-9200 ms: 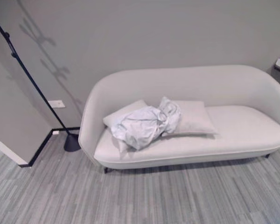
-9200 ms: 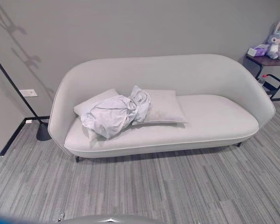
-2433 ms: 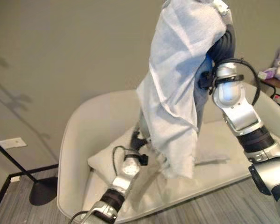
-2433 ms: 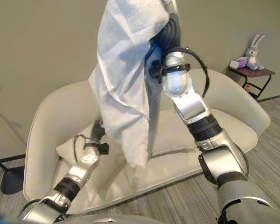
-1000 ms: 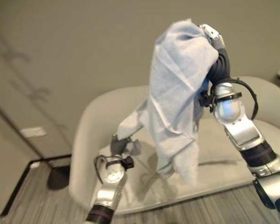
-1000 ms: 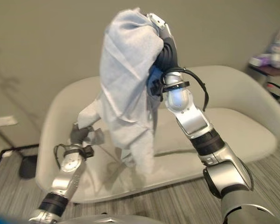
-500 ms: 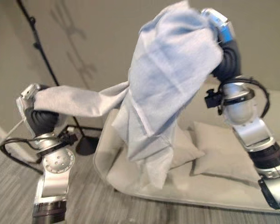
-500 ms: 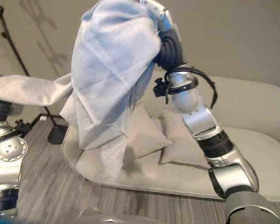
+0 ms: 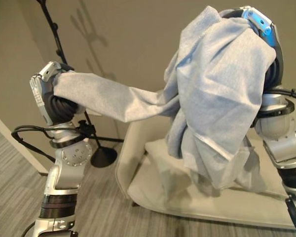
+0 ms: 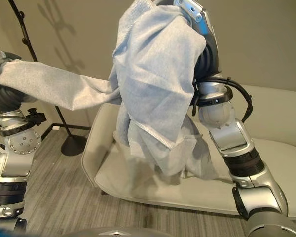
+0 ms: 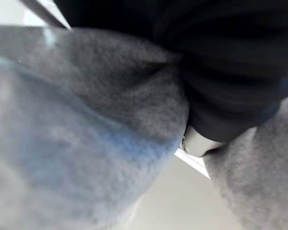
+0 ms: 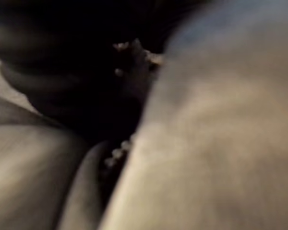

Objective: Hang the clothes on the sofa on the clothes rack.

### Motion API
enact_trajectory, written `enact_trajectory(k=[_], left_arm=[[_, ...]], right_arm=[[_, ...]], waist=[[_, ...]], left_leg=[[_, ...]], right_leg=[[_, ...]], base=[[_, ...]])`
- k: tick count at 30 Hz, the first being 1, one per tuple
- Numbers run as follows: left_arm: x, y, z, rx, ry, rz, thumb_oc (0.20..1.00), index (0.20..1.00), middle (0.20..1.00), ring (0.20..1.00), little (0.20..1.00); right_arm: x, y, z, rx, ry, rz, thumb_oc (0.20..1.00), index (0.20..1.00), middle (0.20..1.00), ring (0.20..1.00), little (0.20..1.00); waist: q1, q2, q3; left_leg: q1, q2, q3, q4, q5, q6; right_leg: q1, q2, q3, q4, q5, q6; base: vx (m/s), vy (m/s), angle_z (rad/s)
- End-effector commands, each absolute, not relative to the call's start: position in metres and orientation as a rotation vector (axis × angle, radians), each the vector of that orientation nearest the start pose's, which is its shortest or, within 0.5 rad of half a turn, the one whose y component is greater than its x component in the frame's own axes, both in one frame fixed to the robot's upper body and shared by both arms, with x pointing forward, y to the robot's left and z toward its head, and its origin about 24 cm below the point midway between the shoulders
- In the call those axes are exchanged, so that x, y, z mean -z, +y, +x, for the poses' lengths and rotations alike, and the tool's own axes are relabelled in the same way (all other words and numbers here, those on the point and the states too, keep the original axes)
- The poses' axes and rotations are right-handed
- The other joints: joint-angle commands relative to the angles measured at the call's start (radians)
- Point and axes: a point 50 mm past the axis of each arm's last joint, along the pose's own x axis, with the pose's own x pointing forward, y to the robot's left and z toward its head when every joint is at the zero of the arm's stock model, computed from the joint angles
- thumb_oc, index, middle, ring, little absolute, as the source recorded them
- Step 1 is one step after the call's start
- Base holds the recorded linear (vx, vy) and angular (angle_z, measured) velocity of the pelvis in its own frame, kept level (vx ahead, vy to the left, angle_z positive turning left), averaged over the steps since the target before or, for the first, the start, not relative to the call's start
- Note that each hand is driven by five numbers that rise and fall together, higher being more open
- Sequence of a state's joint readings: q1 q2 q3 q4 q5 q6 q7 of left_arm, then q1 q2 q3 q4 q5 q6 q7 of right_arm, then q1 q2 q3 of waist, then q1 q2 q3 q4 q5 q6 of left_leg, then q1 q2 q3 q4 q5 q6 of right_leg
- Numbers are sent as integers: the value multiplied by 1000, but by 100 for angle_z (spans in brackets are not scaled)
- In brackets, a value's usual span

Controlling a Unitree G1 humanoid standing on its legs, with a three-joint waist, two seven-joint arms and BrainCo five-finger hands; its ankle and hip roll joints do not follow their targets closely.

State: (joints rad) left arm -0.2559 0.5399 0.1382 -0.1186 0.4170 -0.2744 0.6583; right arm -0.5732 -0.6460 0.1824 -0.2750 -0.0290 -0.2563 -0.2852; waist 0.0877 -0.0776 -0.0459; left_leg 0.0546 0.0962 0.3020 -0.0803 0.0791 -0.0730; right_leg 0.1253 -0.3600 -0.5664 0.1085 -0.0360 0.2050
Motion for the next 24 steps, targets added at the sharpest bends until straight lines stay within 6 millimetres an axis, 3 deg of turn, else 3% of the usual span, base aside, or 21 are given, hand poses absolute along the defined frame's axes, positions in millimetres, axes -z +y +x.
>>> enact_trajectory(k=[1, 2, 4, 5, 6, 7, 9, 10, 11, 12, 13, 14, 15, 16, 17, 18, 19, 20, 22, 23, 24], left_arm=[[-233, 229, 258, -584, -1062, 756, 200, 200, 200, 200, 200], [-230, 225, 260, -571, -1048, 723, 200, 200, 200, 200, 200], [-230, 225, 260, -574, -1049, 723, 200, 200, 200, 200, 200], [-228, 223, 262, -580, -1035, 685, 200, 200, 200, 200, 200], [-228, 222, 263, -578, -1032, 667, 200, 200, 200, 200, 200], [-222, 218, 262, -557, -1011, 659, 200, 200, 200, 200, 200], [-219, 217, 262, -552, -1001, 653, 200, 200, 200, 200, 200], [-215, 213, 264, -538, -982, 645, 200, 200, 200, 200, 200], [-215, 213, 264, -538, -982, 645, 200, 200, 200, 200, 200], [-214, 211, 269, -544, -966, 619, 200, 200, 200, 200, 200], [-215, 211, 270, -544, -968, 617, 200, 200, 200, 200, 200], [-212, 205, 274, -530, -949, 585, 200, 200, 200, 200, 200], [-211, 205, 274, -530, -947, 585, 200, 200, 200, 200, 200], [-208, 203, 275, -532, -939, 573, 200, 200, 200, 200, 200], [-209, 204, 273, -530, -948, 534, 200, 200, 200, 200, 200], [-210, 204, 273, -530, -950, 533, 200, 200, 200, 200, 200], [-212, 205, 271, -525, -964, 520, 200, 200, 200, 200, 200], [-209, 204, 272, -522, -949, 502, 200, 200, 200, 200, 200], [-209, 204, 273, -522, -942, 490, 200, 200, 200, 200, 200], [-207, 204, 274, -522, -934, 486, 200, 200, 200, 200, 200], [-206, 204, 273, -521, -933, 486, 200, 200, 200, 200, 200]], right_arm=[[-307, -159, 250, 75, -1260, -496, 200, 200, 200, 200, 200], [-308, -158, 249, 91, -1270, -477, 200, 200, 200, 200, 200], [-309, -157, 249, 92, -1272, -477, 200, 200, 200, 200, 200], [-314, -152, 250, 105, -1294, -455, 200, 200, 200, 200, 200], [-314, -151, 251, 110, -1290, -450, 200, 200, 200, 200, 200], [-314, -150, 251, 111, -1289, -447, 200, 200, 200, 200, 200], [-315, -151, 251, 109, -1293, -441, 200, 200, 200, 200, 200], [-314, -153, 254, 110, -1275, -432, 200, 200, 200, 200, 200], [-314, -153, 254, 110, -1276, -431, 200, 200, 200, 200, 200], [-312, -155, 257, 120, -1257, -430, 200, 200, 200, 200, 200], [-313, -155, 258, 123, -1259, -430, 200, 200, 200, 200, 200], [-311, -157, 260, 135, -1246, -435, 200, 200, 200, 200, 200], [-311, -156, 261, 136, -1244, -434, 200, 200, 200, 200, 200], [-312, -151, 261, 104, -1256, -426, 200, 200, 200, 200, 200], [-318, -146, 263, 90, -1273, -394, 200, 200, 200, 200, 200], [-318, -146, 263, 90, -1274, -394, 200, 200, 200, 200, 200], [-324, -141, 265, 77, -1288, -376, 200, 200, 200, 200, 200], [-326, -131, 266, 29, -1293, -337, 200, 200, 200, 200, 200], [-325, -126, 266, 8, -1292, -333, 200, 200, 200, 200, 200], [-325, -122, 265, -18, -1295, -334, 200, 200, 200, 200, 200], [-325, -121, 264, -35, -1297, -336, 200, 200, 200, 200, 200]], waist=[[-4, -68, 10], [-14, -70, 33], [-11, -75, 36], [-17, -55, 72], [-24, -53, 80], [-42, -55, 85], [-50, -54, 84], [-67, -52, 88], [-64, -49, 86], [-82, -66, 89], [-78, -62, 89], [-79, -91, 66], [-76, -91, 66], [-69, -89, 54], [-45, -91, 48], [-45, -89, 49], [-18, -92, 59], [40, -106, 82], [56, -110, 92], [72, -115, 106], [80, -104, 101]], left_leg=[[29, 21, 9, 126, -188, 5], [47, -5, 15, 129, -211, 40], [50, -14, 19, 129, -216, 46], [79, -27, 49, 131, -238, 84], [95, -33, 57, 125, -241, 92], [138, -44, 65, 95, -243, 98], [157, -51, 74, 72, -243, 101], [189, -56, 72, 33, -233, 96], [189, -53, 75, 28, -230, 94], [212, -66, 65, 24, -247, 89], [210, -59, 70, 23, -243, 86], [211, -62, 75, 80, -289, 72], [208, -56, 78, 92, -295, 67], [192, -32, 83, 201, -291, 37], [82, 85, 103, 482, -168, -56], [71, 95, 102, 499, -168, -63], [16, 152, 83, 634, -63, -103], [-88, 167, 8, 822, 59, -129], [-138, 164, -25, 878, 63, -129], [-184, 159, -20, 912, 50, -104], [-187, 155, -33, 889, 29, -107]], right_leg=[[22, -103, -23, 22, 142, 9], [-20, -143, -4, 145, 194, 18], [-32, -157, 9, 165, 190, 25], [-89, -196, -20, 336, 230, 37], [-119, -190, -18, 390, 209, 36], [-173, -140, -18, 398, 176, 30], [-201, -112, -24, 380, 163, 27], [-273, -35, -33, 325, 153, 21], [-273, -28, -33, 317, 155, 18], [-308, 37, -29, 242, 150, 21], [-302, 51, -34, 218, 159, 13], [-246, 110, -22, 105, 90, -59], [-243, 116, -21, 100, 88, -65], [-211, 171, -3, 66, 41, -103], [-136, 242, 6, -1, -17, -158], [-136, 249, 4, -8, -15, -166], [-102, 287, 20, -35, -36, -203], [-34, 321, 61, -87, -55, -243], [-10, 326, 81, -110, -52, -253], [2, 316, 79, -127, -34, -259], [18, 321, 110, -134, -39, -252]], base=[[97, 324, 16], [50, 248, 20], [43, 253, 23], [88, 344, 13], [202, 439, -15], [168, 188, -29], [144, 96, -41], [126, 52, -43], [160, 16, -42], [78, -17, -27], [167, -76, -21], [89, -97, 0], [167, -171, 12], [170, -315, 2], [156, -322, -23], [102, -343, -48], [57, -221, -75], [44, -216, -69], [-2, -53, -96], [33, 63, -134], [-3, 139, -111]])
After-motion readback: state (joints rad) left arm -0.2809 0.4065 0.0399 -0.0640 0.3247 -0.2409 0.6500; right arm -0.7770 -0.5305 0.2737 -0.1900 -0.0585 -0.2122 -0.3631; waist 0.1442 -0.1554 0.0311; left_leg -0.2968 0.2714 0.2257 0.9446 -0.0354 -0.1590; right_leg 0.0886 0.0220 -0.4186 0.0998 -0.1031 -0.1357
